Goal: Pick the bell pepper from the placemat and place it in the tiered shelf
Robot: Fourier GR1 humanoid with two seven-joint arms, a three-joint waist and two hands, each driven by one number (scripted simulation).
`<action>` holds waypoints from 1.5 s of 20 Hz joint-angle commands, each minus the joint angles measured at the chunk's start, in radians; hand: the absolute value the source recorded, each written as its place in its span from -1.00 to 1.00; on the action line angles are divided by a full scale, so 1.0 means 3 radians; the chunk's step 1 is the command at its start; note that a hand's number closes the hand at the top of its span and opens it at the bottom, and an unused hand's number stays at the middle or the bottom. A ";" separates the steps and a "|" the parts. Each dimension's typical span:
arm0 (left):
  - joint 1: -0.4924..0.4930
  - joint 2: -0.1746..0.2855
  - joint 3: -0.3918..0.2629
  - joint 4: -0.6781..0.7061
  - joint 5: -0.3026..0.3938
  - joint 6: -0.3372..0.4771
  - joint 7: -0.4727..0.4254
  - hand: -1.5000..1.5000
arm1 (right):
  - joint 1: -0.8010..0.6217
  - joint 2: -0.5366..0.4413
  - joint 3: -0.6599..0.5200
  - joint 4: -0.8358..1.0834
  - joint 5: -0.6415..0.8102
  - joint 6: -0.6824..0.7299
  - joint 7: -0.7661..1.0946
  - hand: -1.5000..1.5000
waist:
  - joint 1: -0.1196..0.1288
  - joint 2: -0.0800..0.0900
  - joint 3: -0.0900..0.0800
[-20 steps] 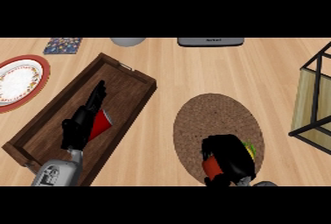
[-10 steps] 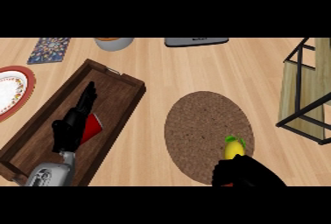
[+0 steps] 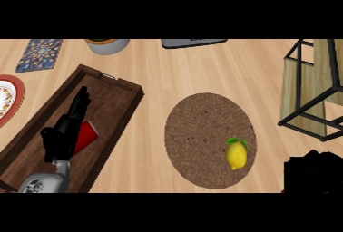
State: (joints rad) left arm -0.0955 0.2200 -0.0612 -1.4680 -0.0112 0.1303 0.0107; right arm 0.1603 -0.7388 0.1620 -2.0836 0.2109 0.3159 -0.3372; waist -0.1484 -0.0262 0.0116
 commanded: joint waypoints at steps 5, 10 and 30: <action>0.0039 -0.0010 0.0016 -0.0025 0.0061 -0.0038 0.0045 0.00 | 0.0114 -0.0454 -0.1533 0.0549 -0.1171 0.0350 -0.0745 1.00 | 0.0010 0.0024 -0.0019; 0.0196 -0.0042 -0.0076 -0.0072 -0.0007 -0.0048 -0.0123 0.00 | 0.0140 -0.0906 -0.2519 0.1383 -0.1795 0.0923 -0.1139 1.00 | 0.0175 0.0035 -0.0032; -0.0340 -0.0266 -0.0310 0.0137 -0.0166 -0.0136 0.0063 0.00 | -0.0518 -0.1946 -0.2954 0.3372 -0.2066 0.1365 -0.1445 1.00 | 0.0561 0.0106 -0.0032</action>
State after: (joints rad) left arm -0.1902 0.1572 -0.1419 -1.4370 -0.0493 0.0849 0.0226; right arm 0.0517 -1.3182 -0.7554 -1.1200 -0.4530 0.6266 -0.5932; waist 0.0143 0.0047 0.0024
